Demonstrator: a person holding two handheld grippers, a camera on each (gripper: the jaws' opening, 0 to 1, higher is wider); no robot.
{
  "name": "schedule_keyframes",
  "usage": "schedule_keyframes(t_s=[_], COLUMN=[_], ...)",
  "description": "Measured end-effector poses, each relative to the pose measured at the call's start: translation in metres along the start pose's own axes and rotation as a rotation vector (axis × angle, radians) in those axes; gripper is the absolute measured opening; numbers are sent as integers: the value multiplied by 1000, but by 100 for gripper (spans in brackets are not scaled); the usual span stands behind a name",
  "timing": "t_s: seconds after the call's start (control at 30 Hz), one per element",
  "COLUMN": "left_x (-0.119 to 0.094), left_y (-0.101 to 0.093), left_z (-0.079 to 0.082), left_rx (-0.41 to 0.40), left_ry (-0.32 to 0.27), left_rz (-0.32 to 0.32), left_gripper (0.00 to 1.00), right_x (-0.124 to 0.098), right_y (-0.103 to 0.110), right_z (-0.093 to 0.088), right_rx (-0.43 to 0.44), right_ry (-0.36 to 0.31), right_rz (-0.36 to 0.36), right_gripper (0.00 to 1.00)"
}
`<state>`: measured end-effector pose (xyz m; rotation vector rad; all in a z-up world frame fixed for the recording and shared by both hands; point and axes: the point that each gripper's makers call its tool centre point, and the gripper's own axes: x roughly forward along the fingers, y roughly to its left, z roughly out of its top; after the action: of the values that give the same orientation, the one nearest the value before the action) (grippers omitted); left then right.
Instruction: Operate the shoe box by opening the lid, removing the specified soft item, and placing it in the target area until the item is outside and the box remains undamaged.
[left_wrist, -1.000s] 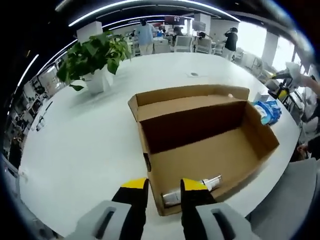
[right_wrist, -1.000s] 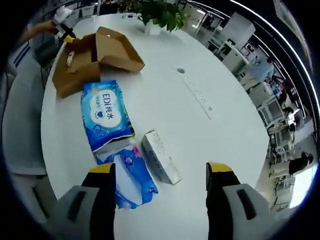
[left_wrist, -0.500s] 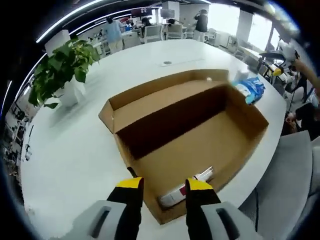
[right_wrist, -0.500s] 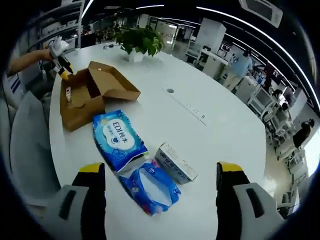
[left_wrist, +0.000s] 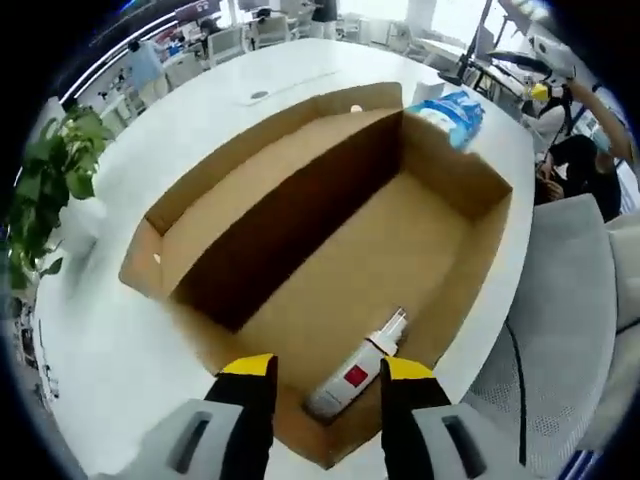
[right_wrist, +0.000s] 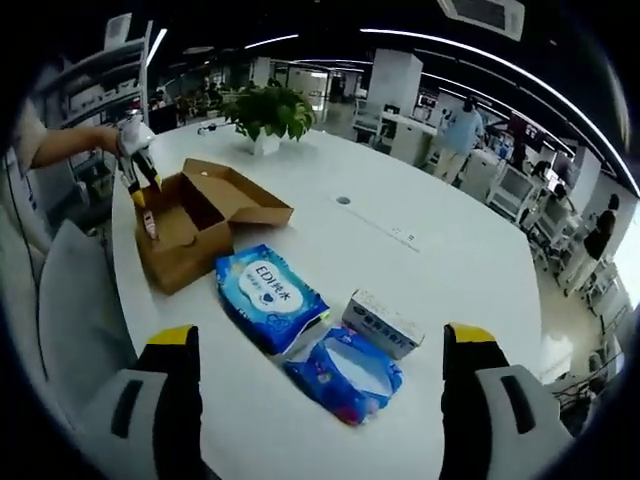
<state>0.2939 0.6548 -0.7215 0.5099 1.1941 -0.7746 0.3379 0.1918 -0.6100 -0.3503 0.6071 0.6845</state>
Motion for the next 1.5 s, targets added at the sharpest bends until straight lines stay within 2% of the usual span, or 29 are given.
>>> schedule_keyframes(t_s=[0.03, 0.13, 0.2, 0.33, 0.4, 0.43, 0.57, 0.67, 0.77, 0.87, 0.97, 1.17, 1.37, 1.5], left_x=[2, 5, 7, 13, 17, 20, 24, 29, 33, 37, 41, 48, 54, 56], left_y=[-3, -2, -2, -5, -1, 1, -8, -8, -9, -12, -11, -10, -12, -12], left_z=[-3, 2, 0, 2, 1, 0, -1, -1, -5, -10, -16, -19, -25, -24], left_rx=[35, 57, 80, 203, 242, 290, 364, 425, 518, 569, 621, 645, 650, 618], left_ry=[34, 39, 69, 99, 114, 141, 164, 184, 229, 265, 309, 305, 275, 250], left_rz=[-20, -31, -46, -105, -93, -92, -153, -164, -182, -212, -213, -209, -196, -187], left_gripper=[44, 44, 44, 43, 44, 44, 46, 48, 48, 47, 47, 45, 27, 23], right_x=[-2, -6, -8, -7, -5, -4, -3, 3, 8, 11, 14, 18, 20, 21], right_y=[4, 10, 13, 24, 27, 28, 30, 36, 42, 47, 51, 63, 70, 72], right_z=[-1, -5, -6, -12, -16, -20, -27, -34, -39, -40, -41, -41, -35, -30], right_rx=[2, 9, 17, 36, 41, 48, 76, 100, 105, 109, 124, 121, 122, 130], right_ry=[0, -6, -11, -19, -12, -7, -10, -1, 9, 8, 5, 8, -5, -17], right_rz=[0, 2, 3, 16, 20, 23, 15, 24, 32, 33, 40, 54, 68, 75], right_gripper=[96, 96, 96, 96, 96, 96, 96, 96, 95, 95, 95, 95, 94, 93])
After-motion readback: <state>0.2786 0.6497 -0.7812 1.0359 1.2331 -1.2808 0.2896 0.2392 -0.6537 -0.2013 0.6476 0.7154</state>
